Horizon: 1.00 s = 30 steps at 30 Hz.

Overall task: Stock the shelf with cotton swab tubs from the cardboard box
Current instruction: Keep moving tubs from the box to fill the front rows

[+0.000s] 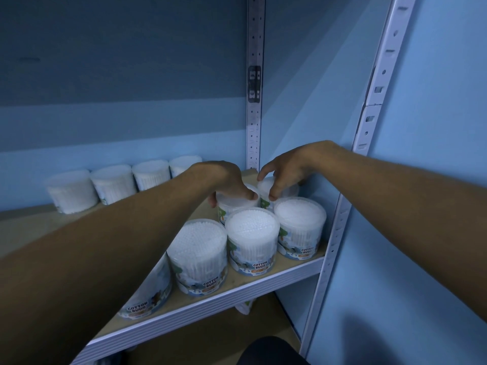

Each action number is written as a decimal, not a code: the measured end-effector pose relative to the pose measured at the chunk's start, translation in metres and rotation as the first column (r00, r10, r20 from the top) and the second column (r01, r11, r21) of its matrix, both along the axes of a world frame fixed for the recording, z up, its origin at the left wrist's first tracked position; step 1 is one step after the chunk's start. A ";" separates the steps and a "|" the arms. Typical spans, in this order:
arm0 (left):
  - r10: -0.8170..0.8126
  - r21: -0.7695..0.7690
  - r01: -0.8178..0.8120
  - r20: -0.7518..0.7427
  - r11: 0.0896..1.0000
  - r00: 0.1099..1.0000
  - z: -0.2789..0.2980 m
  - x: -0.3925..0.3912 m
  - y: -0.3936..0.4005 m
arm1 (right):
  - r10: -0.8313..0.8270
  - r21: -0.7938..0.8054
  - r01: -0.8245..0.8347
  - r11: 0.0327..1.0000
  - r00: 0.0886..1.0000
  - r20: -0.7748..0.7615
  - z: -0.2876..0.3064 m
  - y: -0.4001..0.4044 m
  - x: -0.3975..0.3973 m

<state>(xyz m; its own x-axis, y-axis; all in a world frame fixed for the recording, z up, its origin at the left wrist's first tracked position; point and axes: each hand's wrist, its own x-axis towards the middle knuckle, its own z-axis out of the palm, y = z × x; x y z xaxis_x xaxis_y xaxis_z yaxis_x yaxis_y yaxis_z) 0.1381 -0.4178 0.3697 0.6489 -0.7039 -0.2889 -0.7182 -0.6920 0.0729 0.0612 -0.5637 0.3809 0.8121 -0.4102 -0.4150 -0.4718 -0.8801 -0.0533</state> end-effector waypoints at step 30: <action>0.127 -0.060 -0.115 0.262 0.992 0.957 -0.004 0.110 0.102 | 0.168 -0.037 -0.164 0.986 0.978 0.127 -0.003 0.060 0.108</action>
<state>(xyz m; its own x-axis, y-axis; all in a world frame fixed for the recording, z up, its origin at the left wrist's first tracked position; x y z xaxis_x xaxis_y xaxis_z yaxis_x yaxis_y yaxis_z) 0.2477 -0.3159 0.3660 0.7792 -0.6234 -0.0657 -0.6268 -0.7754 -0.0764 0.1687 -0.5041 0.3778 0.9157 -0.2745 -0.2935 -0.3097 -0.9474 -0.0801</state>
